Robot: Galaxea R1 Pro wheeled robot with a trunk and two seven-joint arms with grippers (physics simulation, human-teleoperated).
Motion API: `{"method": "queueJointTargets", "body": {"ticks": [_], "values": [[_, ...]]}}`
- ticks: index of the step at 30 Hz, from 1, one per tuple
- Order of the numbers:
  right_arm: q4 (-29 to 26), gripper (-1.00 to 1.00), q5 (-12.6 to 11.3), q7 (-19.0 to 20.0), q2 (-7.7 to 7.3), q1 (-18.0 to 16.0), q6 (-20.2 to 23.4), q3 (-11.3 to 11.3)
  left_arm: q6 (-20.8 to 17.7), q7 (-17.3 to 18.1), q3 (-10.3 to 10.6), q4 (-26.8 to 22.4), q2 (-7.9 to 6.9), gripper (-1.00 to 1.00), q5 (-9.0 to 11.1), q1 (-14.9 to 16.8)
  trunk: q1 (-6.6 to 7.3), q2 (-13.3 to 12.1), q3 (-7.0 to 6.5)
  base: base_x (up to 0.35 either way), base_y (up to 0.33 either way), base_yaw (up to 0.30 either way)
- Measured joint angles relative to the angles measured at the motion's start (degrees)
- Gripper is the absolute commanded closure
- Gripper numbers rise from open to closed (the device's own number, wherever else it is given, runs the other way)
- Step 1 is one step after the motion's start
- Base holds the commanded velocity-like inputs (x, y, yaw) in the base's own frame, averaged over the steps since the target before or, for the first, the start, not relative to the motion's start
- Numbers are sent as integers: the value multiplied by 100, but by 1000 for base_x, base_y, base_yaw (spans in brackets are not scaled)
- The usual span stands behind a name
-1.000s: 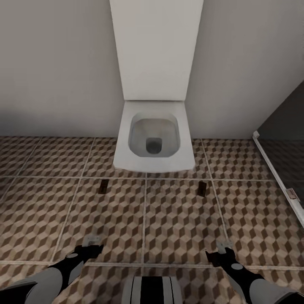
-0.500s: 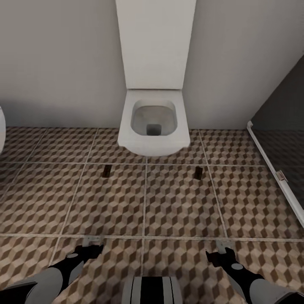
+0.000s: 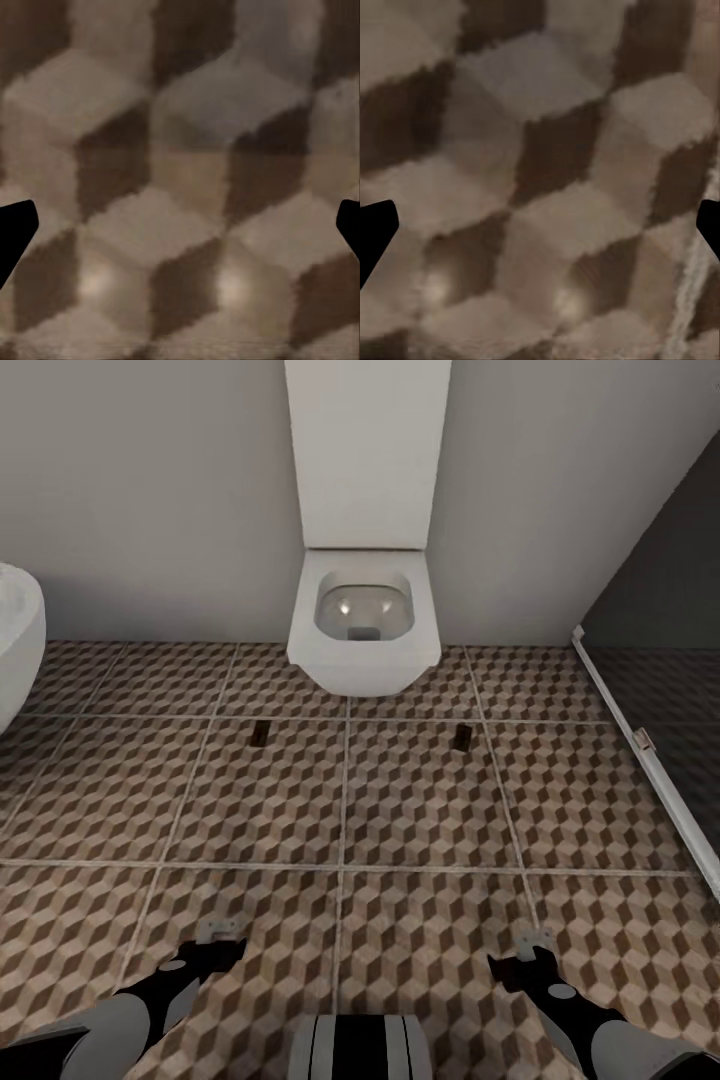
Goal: Take the four mousetraps from the cabinet in the bathroom and place them on the bathroom floor. Make sure all four end up on the same floor surface, and ensure that at least two of them are either under or directly next to the same bathroom sink.
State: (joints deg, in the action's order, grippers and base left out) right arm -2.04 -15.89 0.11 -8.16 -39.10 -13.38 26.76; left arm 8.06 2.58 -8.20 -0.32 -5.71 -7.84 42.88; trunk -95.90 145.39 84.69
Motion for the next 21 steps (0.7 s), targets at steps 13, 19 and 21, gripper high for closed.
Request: {"method": "queueJointTargets", "body": {"ticks": [13,19,21], "values": [[0,-100,0,-1,8,0,0,0,14,0,0,1,2,-100,1,-1,0,0,0,-344,0,0],[0,-100,0,-3,4,0,0,0,20,0,0,1,2,-100,1,1,0,0,0,-332,0,0],[0,-100,2,-3,3,0,0,0,22,0,0,1,2,-100,0,0,1,0,0,-264,0,0]]}}
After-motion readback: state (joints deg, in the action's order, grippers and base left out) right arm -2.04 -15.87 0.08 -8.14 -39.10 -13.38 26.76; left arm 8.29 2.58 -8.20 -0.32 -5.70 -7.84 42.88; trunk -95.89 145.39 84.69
